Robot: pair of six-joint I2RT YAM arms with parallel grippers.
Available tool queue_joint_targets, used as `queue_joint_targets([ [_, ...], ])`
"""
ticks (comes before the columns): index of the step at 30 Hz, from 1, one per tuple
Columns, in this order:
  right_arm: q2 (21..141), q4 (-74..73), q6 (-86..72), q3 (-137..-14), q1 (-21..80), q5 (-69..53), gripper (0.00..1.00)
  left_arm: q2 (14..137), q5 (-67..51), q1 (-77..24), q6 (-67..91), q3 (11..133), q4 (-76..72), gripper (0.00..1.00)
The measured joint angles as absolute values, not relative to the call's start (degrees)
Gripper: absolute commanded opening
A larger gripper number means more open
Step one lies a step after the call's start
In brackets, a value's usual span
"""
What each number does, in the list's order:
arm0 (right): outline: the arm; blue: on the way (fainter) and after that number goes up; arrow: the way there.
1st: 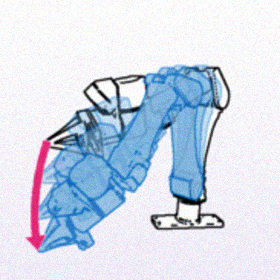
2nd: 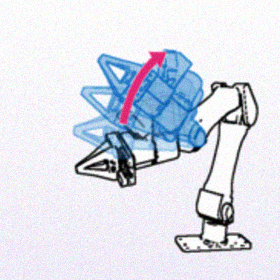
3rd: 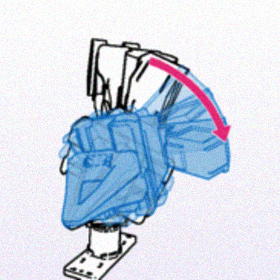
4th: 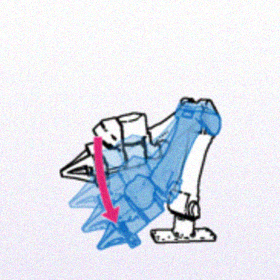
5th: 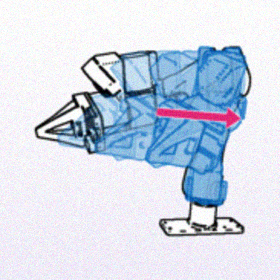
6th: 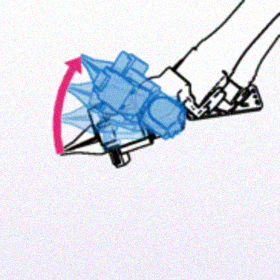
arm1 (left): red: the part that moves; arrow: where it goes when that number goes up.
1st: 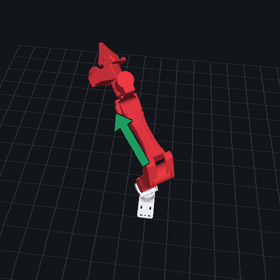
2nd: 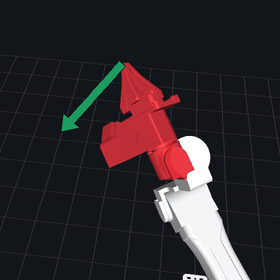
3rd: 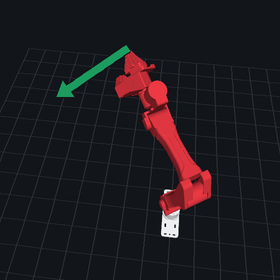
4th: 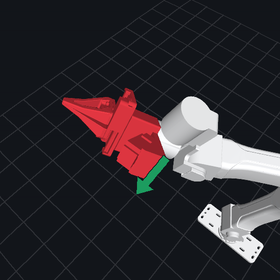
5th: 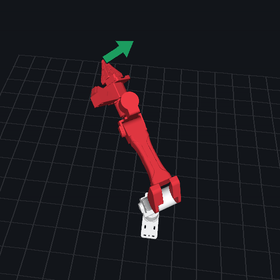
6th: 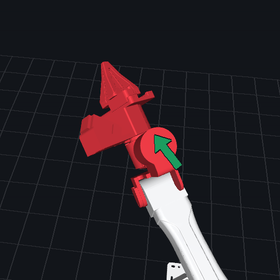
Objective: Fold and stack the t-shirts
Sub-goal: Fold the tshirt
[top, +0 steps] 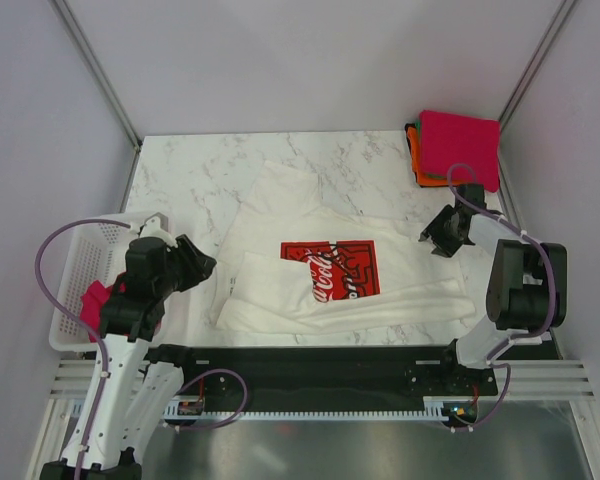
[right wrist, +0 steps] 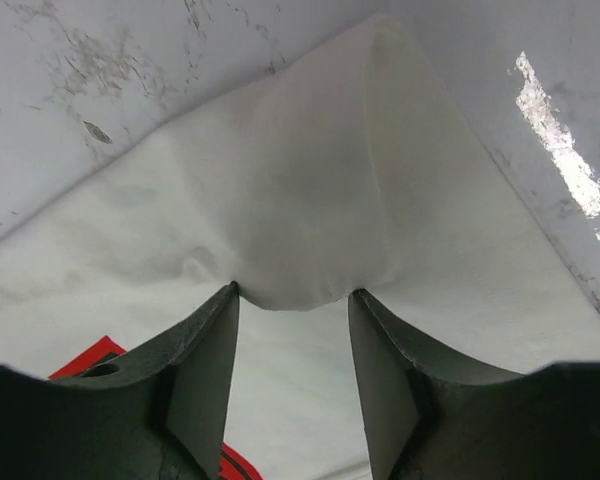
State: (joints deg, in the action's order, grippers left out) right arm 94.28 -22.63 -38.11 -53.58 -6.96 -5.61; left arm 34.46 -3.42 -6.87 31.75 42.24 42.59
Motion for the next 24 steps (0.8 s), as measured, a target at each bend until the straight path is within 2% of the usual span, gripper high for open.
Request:
queue_joint_targets([
  [5,95.37,-22.26,-37.71,-55.81,-6.96,-4.25,0.36,34.57,-3.46,-6.87,31.66,42.17,42.48,0.52],
  [8,96.12,-22.15,-37.34,-57.21,-6.96,-3.99,0.17,34.92,-3.51,-6.87,31.64,42.13,42.26,0.52],
  [9,96.31,-22.06,-37.26,-57.49,-6.96,-3.99,0.07,35.05,-3.49,-6.87,31.64,42.13,42.24,0.52],
  [11,96.60,-21.89,-37.06,-58.00,-6.96,-4.01,0.00,35.42,-3.49,-6.87,31.62,42.13,42.22,0.52],
  [18,96.31,-23.16,-35.86,-61.52,-6.74,-3.55,0.00,42.50,-4.01,-6.87,30.26,42.46,38.72,0.53],
  [20,95.20,-23.35,-35.51,-62.22,-6.52,-3.49,0.00,48.60,-4.78,-6.87,29.65,44.66,37.30,0.53],
  [24,92.09,-23.24,-34.63,-63.24,-6.26,-4.19,0.00,68.31,-5.04,-6.87,28.21,54.41,30.70,0.52],
])
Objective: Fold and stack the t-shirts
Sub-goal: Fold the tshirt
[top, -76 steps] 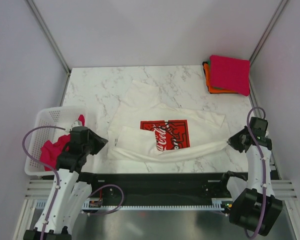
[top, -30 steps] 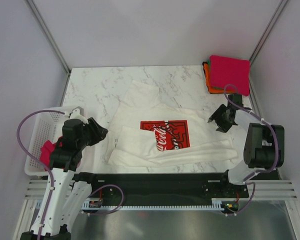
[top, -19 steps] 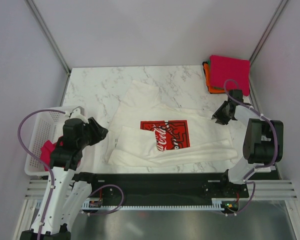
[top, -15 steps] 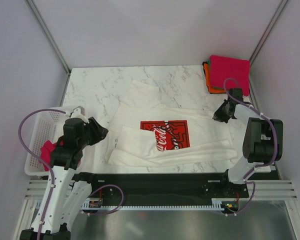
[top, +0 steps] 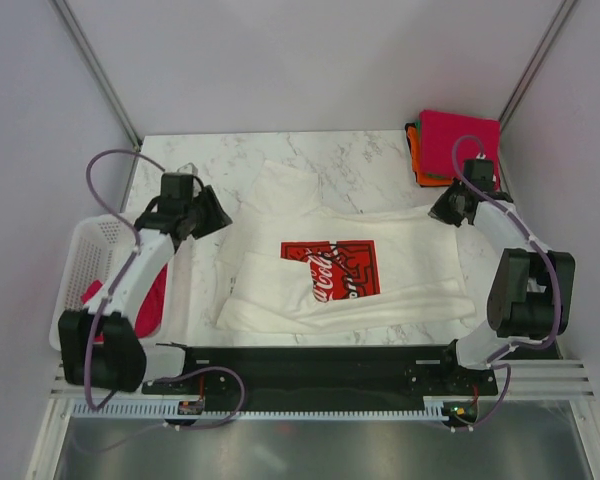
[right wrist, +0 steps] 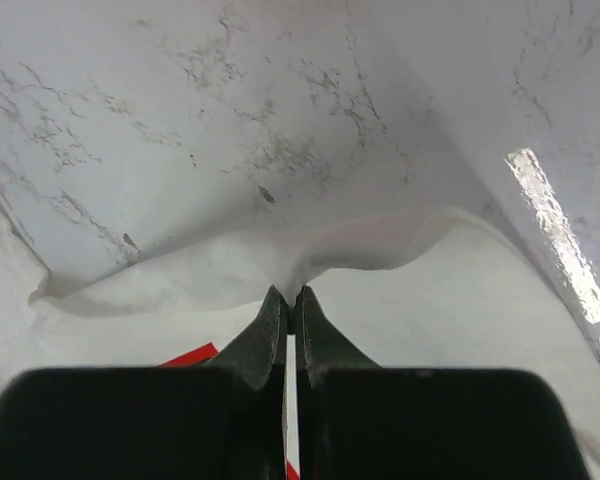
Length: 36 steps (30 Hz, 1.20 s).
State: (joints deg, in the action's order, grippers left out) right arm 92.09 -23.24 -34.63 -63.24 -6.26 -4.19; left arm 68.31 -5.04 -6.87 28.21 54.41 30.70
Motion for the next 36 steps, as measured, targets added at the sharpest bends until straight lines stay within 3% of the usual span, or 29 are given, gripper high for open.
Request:
queue_joint_targets([
  [9,97.17,-15.94,-35.40,-64.18,-5.69,-11.81,0.00,109.49,-5.39,-6.87,27.51,85.21,22.00,0.54],
  [19,104.25,9.82,-44.14,-57.34,-4.10,-24.12,0.00,144.62,-8.60,-6.98,27.75,126.85,18.44,0.57],
  [29,112.46,24.47,-48.34,-52.88,-3.49,-27.75,0.00,152.33,-10.68,-8.25,34.79,132.18,13.54,0.57],
  [36,112.51,28.91,-49.58,-52.49,-3.97,-29.52,0.00,152.38,-10.74,-10.76,35.57,132.14,14.24,0.38],
])
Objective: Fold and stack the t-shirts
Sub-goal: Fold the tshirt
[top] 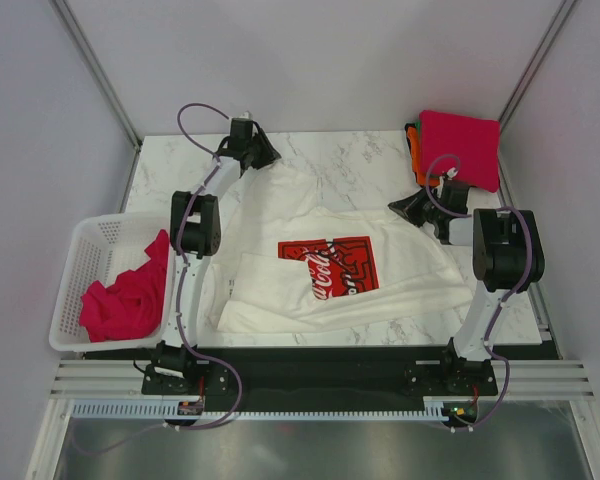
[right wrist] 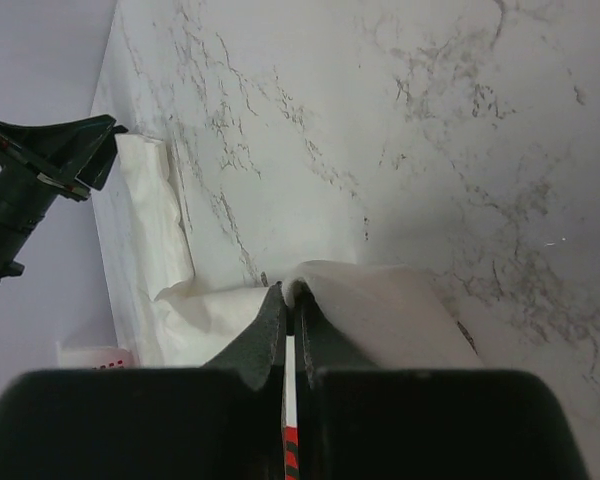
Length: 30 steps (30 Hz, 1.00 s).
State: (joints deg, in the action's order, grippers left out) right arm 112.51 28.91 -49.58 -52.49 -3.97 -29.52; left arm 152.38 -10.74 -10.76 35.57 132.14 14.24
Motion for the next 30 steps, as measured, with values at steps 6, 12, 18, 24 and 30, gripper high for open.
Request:
queue_joint_targets([
  [6,114.24,31.48,-51.00,-51.42,-5.32,-31.27,0.00,152.20,-10.39,-11.33,35.22,131.41,13.72,0.59],
  [12,115.72,33.63,-52.40,-51.00,-5.85,-32.75,0.00,151.04,-7.29,-11.27,31.64,130.85,14.48,0.63],
  [18,117.08,35.86,-53.67,-51.00,-5.87,-33.85,0.00,150.82,-4.27,-11.51,26.74,130.85,15.35,0.63],
  [24,117.27,36.47,-53.98,-51.00,-5.85,-34.59,0.00,150.78,-0.54,-12.80,23.11,132.40,19.68,0.63],
  [30,117.75,36.95,-54.30,-51.00,-5.87,-35.03,0.00,150.74,1.48,-14.04,21.67,133.99,23.90,0.48],
])
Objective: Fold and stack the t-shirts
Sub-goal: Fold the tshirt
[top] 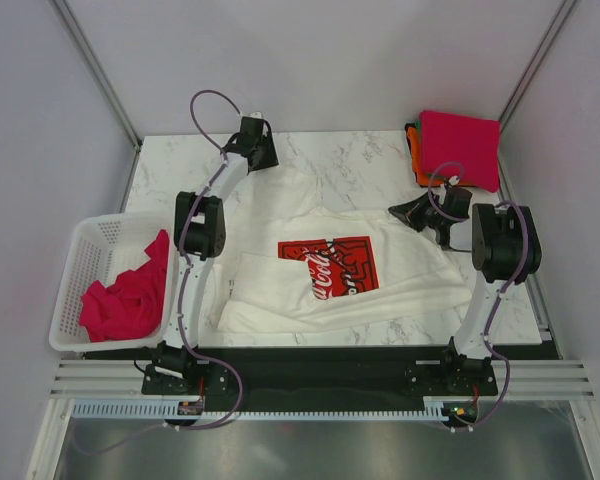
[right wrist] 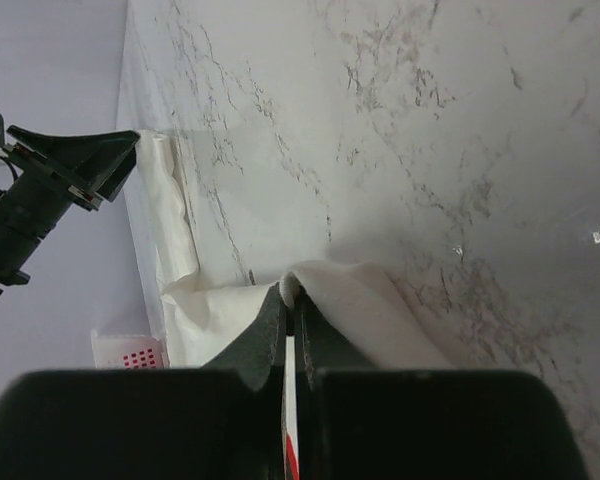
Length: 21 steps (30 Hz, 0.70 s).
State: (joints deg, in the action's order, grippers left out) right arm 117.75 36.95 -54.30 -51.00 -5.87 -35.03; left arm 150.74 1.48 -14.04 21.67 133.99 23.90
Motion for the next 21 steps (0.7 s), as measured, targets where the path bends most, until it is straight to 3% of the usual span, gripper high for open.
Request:
queue_joint_targets([
  [2,118.10,37.39,-54.43,-51.00,-5.87,-35.33,0.00,150.80,1.43,-14.28,21.50,134.74,25.71,0.43],
  [9,119.33,39.55,-55.72,-51.03,-5.87,-36.42,0.00,151.26,1.50,-14.50,21.02,136.11,28.67,0.02],
  [17,119.96,40.71,-56.84,-51.09,-5.87,-37.74,0.00,150.91,1.52,-14.50,20.99,135.98,29.10,0.02],
  [21,117.38,33.45,-54.78,-52.40,-5.87,-37.69,0.00,146.58,1.61,-14.50,20.99,130.04,29.65,0.02],
])
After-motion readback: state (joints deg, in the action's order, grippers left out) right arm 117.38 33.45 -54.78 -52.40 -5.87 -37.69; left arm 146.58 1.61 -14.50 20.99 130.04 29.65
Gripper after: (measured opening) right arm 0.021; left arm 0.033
